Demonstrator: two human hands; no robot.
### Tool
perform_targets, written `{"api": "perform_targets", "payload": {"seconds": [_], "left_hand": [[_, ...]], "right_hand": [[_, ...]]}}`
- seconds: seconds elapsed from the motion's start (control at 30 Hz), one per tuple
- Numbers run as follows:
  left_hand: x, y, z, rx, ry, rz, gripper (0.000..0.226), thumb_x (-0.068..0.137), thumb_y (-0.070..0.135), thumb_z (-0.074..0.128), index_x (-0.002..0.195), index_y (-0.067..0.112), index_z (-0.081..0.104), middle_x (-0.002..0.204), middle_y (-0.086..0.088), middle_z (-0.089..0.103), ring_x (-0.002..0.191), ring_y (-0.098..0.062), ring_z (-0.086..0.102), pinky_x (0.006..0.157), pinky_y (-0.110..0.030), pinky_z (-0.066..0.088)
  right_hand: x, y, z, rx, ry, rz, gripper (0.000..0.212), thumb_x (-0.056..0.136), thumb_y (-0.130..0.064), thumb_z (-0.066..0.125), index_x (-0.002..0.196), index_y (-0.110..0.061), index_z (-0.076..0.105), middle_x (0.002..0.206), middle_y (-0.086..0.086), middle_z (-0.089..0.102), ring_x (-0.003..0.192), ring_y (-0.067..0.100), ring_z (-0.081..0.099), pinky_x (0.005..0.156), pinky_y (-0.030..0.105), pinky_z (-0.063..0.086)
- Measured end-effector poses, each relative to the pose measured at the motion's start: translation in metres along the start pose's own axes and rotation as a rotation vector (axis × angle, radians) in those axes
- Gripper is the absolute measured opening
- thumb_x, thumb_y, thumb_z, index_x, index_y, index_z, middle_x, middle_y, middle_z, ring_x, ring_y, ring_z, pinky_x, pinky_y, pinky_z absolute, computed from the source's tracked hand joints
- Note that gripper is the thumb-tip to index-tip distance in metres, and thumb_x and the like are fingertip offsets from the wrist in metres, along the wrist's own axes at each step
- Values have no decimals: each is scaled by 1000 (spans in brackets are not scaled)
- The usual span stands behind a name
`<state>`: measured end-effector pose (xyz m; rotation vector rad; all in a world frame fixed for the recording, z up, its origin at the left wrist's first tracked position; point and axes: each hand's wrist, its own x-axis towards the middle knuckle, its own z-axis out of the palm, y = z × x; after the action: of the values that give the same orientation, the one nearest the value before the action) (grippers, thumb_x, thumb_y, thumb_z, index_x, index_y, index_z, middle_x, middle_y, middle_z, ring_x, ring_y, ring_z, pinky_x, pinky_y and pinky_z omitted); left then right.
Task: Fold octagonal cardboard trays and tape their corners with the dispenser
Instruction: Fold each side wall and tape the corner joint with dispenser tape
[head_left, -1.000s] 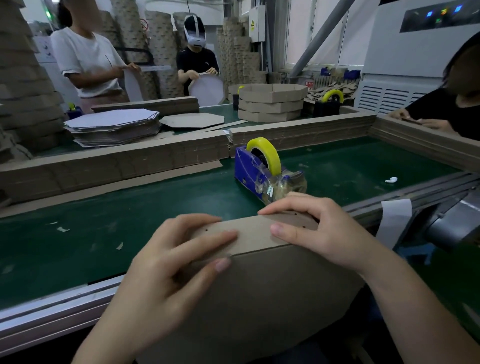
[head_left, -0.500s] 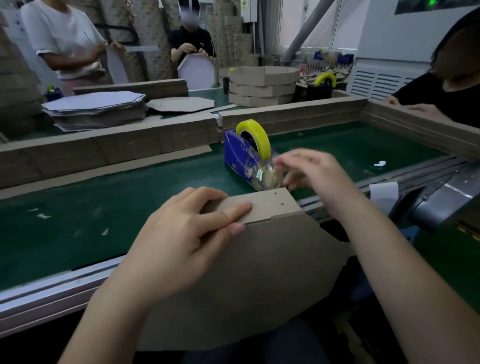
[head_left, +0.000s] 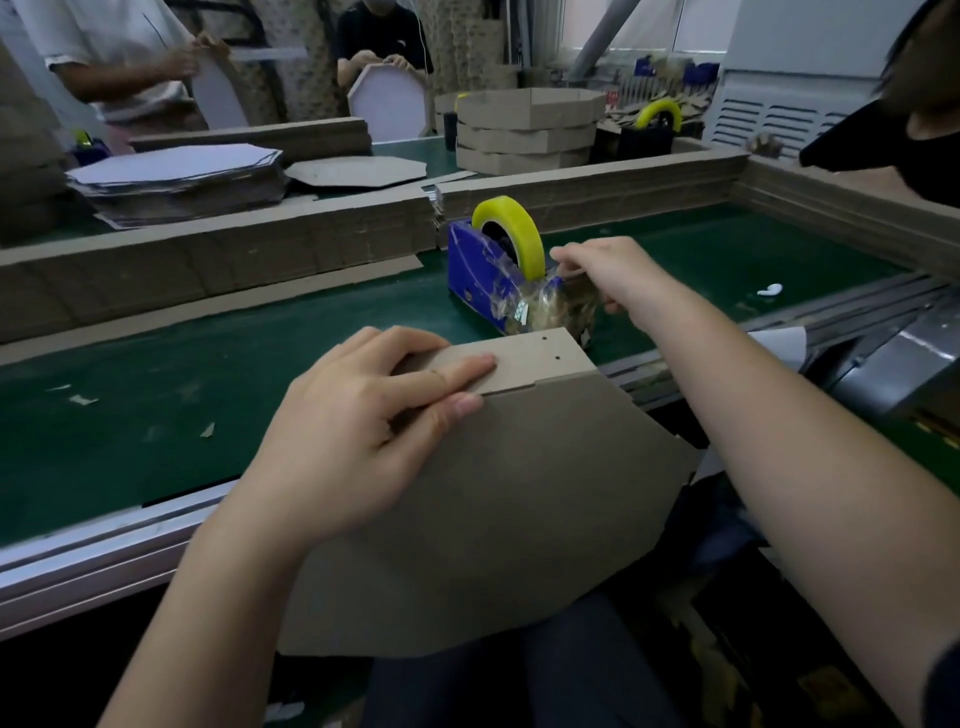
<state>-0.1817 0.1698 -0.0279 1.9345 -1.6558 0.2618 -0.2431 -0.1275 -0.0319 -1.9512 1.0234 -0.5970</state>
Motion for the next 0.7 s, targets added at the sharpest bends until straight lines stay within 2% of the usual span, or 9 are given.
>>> {"api": "perform_targets", "payload": {"seconds": [0.13,0.27,0.37,0.47,0.57,0.7], "left_hand": [[2,0,1,1,3,-7,42,93,49,41,125,34,64,116,5,63,103,-20,58,82,-44,49],[3,0,2,0,1,-15,42,93,49,40,125,34,64,117,5,63,104,-20,58,82,-43,49],[3,1,1,4,-5,-21,42,93,50,40,125,35,63,117,6,63,104,-19,58,82,-43,49],[4,1,1,-2,-4,-26,42,93,50,40,124,35,64,117,6,63,104,-19,58,82,-42,48],[3,0,2,-18,13,-31,42,92,49,42,123,34,66,116,7,64,104,-19,58,82,-42,49],[5,-1,2,-31,28,-30,41,92,49,43,121,34,67,115,8,64,103,-19,59,81,-43,50]], "right_hand": [[3,-7,0,-30,11,85,21,77,-37,74,80,-17,68,77,-1,58,64,14,46,52,28,33],[6,-13,-7,143,-30,151,24,70,-26,78,87,-9,77,82,1,57,54,8,35,46,20,33],[6,-15,-13,312,-61,175,12,75,-21,77,81,-10,77,89,0,57,62,7,39,51,18,46],[1,-11,-15,515,-69,193,6,81,-16,73,79,-10,73,81,-3,56,62,5,41,59,22,53],[-6,4,-9,682,-28,129,4,83,-10,68,82,-6,68,73,-3,61,55,4,44,61,21,52],[-14,19,-3,890,5,2,14,82,1,62,68,-2,64,61,2,59,50,6,46,61,24,50]]}}
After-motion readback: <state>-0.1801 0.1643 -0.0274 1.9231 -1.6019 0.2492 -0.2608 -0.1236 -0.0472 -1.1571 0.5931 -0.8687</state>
